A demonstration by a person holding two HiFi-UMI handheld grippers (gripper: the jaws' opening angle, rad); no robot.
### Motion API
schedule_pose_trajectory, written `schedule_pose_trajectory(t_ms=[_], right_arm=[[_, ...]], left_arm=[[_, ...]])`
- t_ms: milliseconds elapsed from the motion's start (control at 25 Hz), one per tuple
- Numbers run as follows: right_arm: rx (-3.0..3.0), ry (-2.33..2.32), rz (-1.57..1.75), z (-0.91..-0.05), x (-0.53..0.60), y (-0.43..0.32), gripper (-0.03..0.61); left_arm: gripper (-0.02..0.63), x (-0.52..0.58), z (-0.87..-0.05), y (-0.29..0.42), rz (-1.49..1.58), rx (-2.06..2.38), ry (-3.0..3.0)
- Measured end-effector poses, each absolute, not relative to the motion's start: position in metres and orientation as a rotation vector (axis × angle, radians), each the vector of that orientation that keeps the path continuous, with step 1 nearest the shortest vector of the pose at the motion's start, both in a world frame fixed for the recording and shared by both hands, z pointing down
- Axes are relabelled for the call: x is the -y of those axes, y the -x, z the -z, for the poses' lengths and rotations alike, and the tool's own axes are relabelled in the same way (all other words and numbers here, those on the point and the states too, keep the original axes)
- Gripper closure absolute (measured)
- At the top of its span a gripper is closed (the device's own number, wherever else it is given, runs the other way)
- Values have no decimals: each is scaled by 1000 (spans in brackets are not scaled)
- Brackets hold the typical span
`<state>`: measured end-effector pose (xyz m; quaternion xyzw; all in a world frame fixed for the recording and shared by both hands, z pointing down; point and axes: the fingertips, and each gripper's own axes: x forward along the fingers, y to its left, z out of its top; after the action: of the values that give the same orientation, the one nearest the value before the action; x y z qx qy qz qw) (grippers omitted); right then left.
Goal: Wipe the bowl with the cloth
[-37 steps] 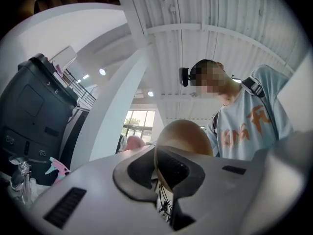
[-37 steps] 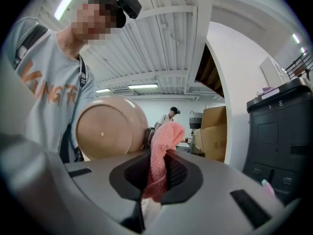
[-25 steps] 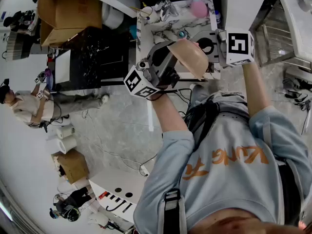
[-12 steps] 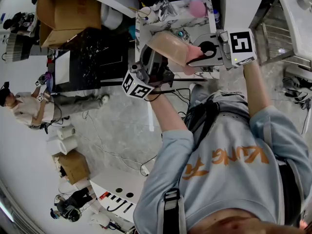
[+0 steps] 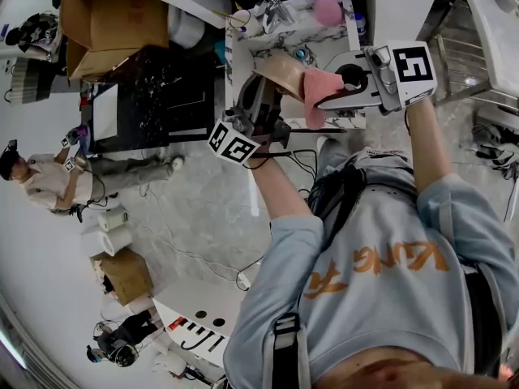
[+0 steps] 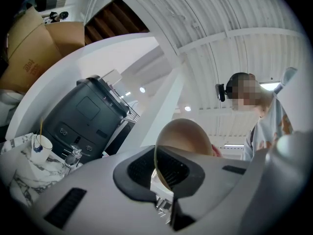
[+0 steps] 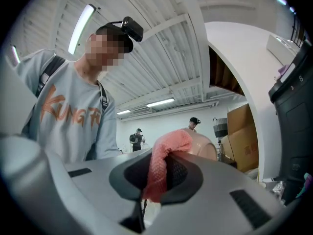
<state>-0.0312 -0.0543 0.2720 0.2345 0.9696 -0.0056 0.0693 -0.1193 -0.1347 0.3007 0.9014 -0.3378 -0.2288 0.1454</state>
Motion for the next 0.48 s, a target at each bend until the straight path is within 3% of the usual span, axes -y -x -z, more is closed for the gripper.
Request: schedule_pose_trajectory(t_ms=[480], right_arm=[[-2840,-369,-8,-247,94,16,538]], left_arm=[[583,115,-320,75,520,676,-2695]])
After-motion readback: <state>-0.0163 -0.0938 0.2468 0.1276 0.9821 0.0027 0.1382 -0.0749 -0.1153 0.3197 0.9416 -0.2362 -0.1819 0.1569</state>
